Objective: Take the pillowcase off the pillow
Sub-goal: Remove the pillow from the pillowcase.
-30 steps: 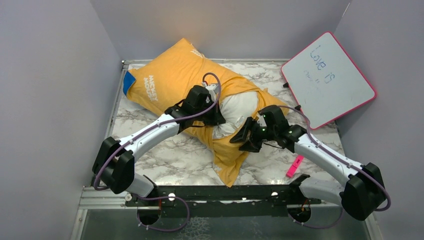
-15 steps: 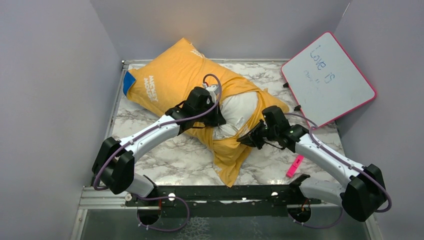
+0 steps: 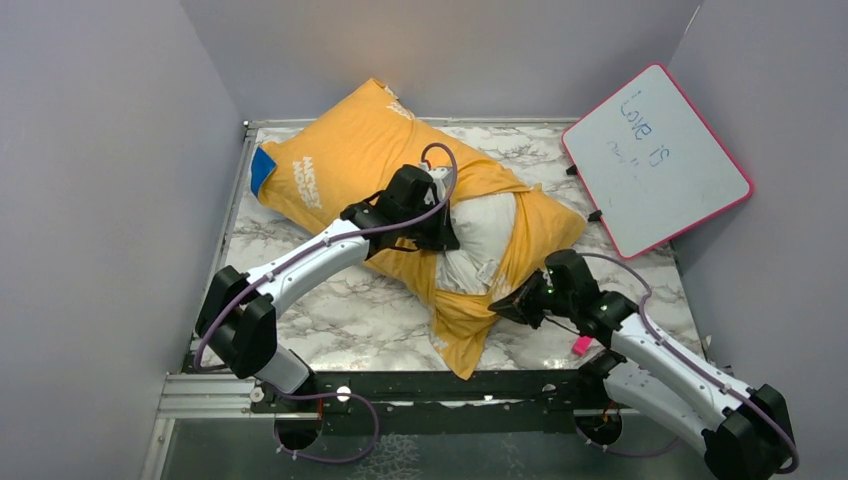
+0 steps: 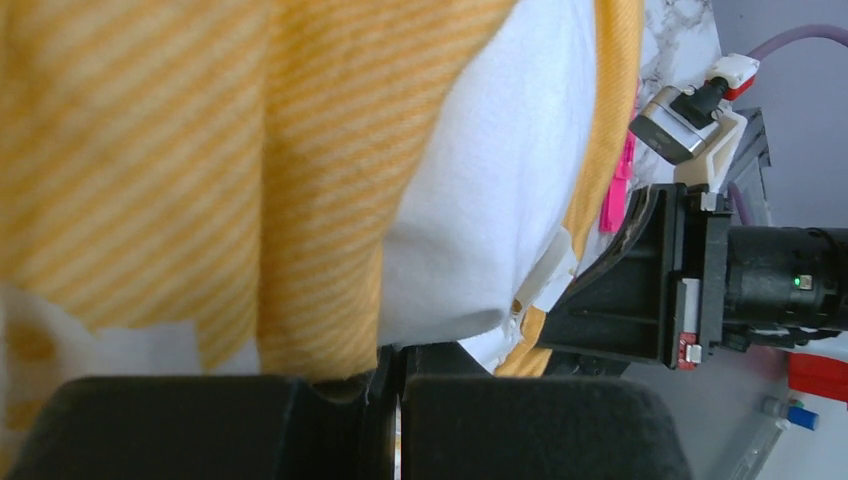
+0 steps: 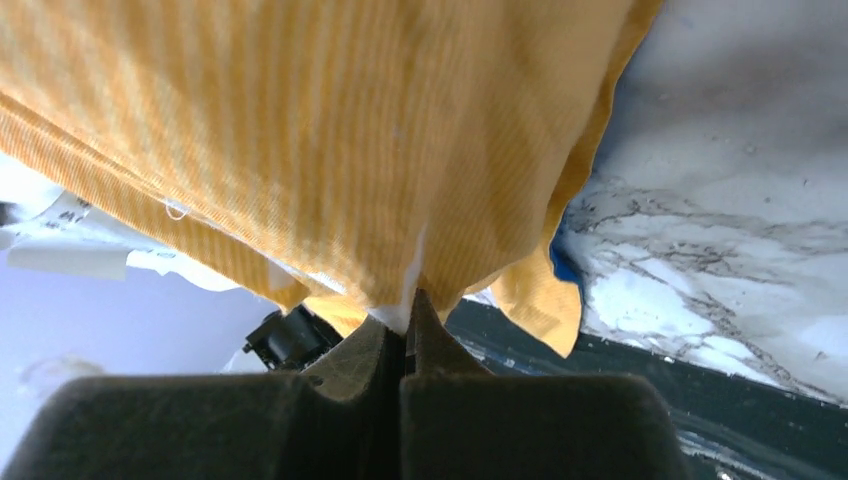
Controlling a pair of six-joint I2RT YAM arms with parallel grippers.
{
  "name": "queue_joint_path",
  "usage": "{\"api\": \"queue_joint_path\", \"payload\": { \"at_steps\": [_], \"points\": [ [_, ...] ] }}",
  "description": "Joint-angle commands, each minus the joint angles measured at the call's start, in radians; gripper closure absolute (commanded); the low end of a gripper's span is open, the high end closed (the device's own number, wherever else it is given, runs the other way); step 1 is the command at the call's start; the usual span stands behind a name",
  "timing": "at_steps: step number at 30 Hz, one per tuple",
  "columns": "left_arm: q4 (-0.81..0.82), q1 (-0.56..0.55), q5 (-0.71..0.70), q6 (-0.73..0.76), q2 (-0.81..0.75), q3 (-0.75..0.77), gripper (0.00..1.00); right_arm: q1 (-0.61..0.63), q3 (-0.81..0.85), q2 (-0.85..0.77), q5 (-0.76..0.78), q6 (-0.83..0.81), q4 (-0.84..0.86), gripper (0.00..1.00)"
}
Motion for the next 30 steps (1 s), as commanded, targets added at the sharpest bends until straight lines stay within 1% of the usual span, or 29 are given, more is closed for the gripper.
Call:
{"api": "queue_joint_path", "payload": {
  "at_steps": [1, 4, 6, 7, 8, 9, 11, 12, 13, 14, 18, 22, 26, 30],
  "points": [
    [0.005, 0.043, -0.039, 0.025, -0.04, 0.091, 1.0, 0.012, -0.07, 0.041, 0.157, -0.058, -0.142, 1.0],
    [-0.024, 0.07, -0.012, 0.014, -0.071, 0.079, 1.0, 0.012, -0.013, 0.206, 0.296, -0.082, -0.102, 1.0],
    [-0.029, 0.093, 0.026, 0.019, -0.083, 0.063, 1.0, 0.013, 0.05, 0.326, 0.338, -0.119, -0.109, 1.0],
    [-0.031, 0.095, 0.05, 0.028, -0.083, 0.055, 0.98, 0.012, 0.08, 0.376, 0.324, -0.137, -0.109, 1.0],
    [-0.035, 0.095, 0.082, 0.039, -0.083, 0.048, 0.79, 0.012, 0.102, 0.414, 0.306, -0.162, -0.098, 1.0],
    [-0.033, 0.095, 0.117, 0.045, -0.086, 0.032, 0.65, 0.012, 0.112, 0.439, 0.279, -0.175, -0.078, 1.0],
    [-0.008, 0.084, 0.173, 0.04, -0.103, -0.017, 0.47, 0.012, 0.094, 0.443, 0.225, -0.171, -0.014, 1.0],
    [0.003, 0.067, 0.176, 0.036, -0.118, -0.042, 0.39, 0.012, 0.073, 0.429, 0.202, -0.163, 0.027, 1.0],
    [0.009, 0.045, 0.163, 0.03, -0.133, -0.061, 0.33, 0.012, 0.05, 0.409, 0.186, -0.148, 0.06, 1.0],
    [0.01, 0.015, 0.139, 0.021, -0.15, -0.08, 0.3, 0.012, 0.032, 0.386, 0.182, -0.128, 0.078, 1.0],
    [0.013, -0.114, -0.02, -0.071, -0.226, -0.17, 0.27, 0.012, -0.024, 0.311, 0.177, -0.071, 0.111, 1.0],
    [0.034, -0.198, -0.129, -0.19, -0.274, -0.258, 0.27, 0.012, -0.031, 0.284, 0.149, -0.063, 0.137, 1.0],
    [0.08, -0.249, -0.237, -0.274, -0.274, -0.291, 0.26, 0.012, -0.023, 0.293, 0.11, -0.071, 0.153, 1.0],
    [0.237, -0.252, -0.338, -0.371, -0.227, -0.328, 0.26, 0.012, -0.038, 0.294, 0.085, -0.078, 0.174, 1.0]
  ]
}}
